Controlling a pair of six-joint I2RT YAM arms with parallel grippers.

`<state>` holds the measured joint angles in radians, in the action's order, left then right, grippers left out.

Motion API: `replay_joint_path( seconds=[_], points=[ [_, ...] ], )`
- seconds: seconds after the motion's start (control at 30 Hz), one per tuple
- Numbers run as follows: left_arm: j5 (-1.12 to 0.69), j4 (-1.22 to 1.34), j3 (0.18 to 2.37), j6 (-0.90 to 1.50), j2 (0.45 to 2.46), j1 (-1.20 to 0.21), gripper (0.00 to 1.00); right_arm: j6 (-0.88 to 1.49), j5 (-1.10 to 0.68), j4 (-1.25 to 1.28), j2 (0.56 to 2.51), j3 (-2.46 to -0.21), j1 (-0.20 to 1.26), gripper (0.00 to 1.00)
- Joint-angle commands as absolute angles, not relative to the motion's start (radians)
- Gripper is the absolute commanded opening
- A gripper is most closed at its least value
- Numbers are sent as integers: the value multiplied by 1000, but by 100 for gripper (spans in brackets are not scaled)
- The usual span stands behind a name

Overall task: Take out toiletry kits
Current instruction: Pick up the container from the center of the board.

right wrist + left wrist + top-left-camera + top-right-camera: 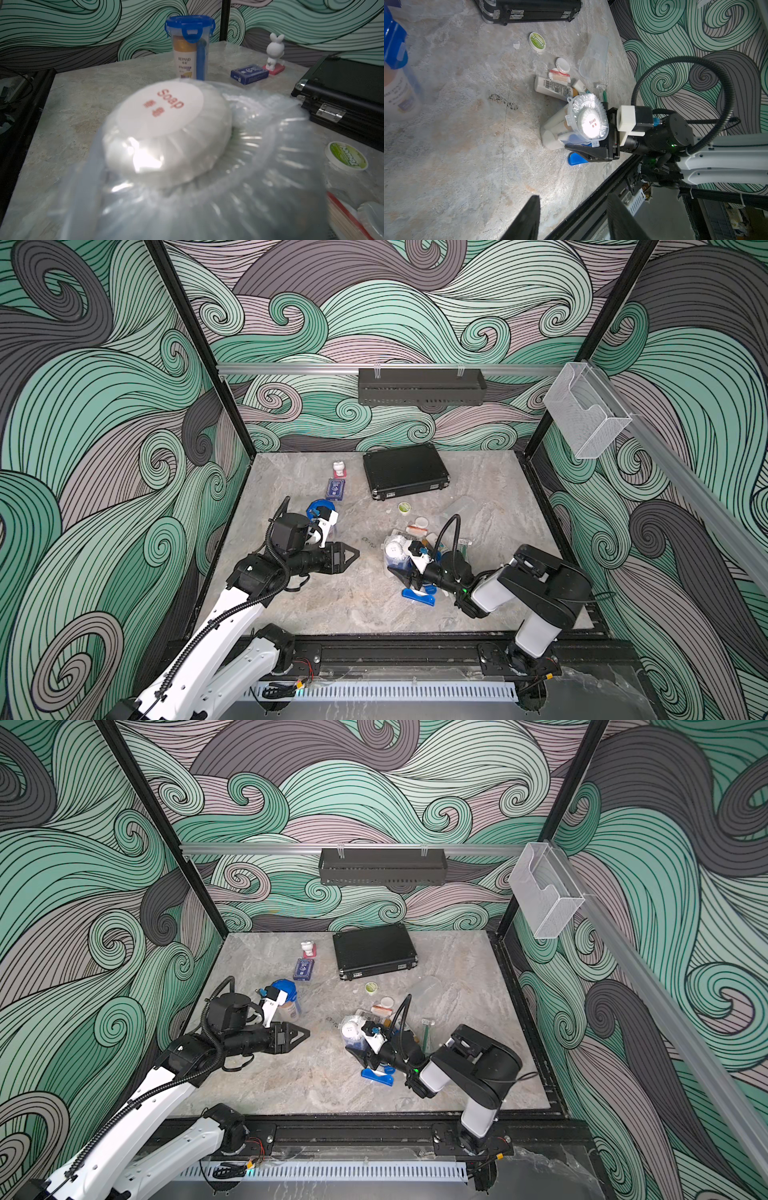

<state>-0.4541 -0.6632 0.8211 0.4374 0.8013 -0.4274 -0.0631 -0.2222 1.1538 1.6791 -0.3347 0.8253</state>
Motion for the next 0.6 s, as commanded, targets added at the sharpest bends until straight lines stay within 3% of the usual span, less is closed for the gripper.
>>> replay_joint_path(
  seconds=[0.0,0.3,0.57],
  points=[
    [-432,-694,827,425,795,-423,53,-23,-275,719,1525,-480,827,59],
    [-320,-740,850,421,712,-421,53,15,-368,-112,1391,-852,816,56],
    [-163,-770,863,417,615,-421,53,109,-488,-734,1596,-1256,812,54]
  ],
)
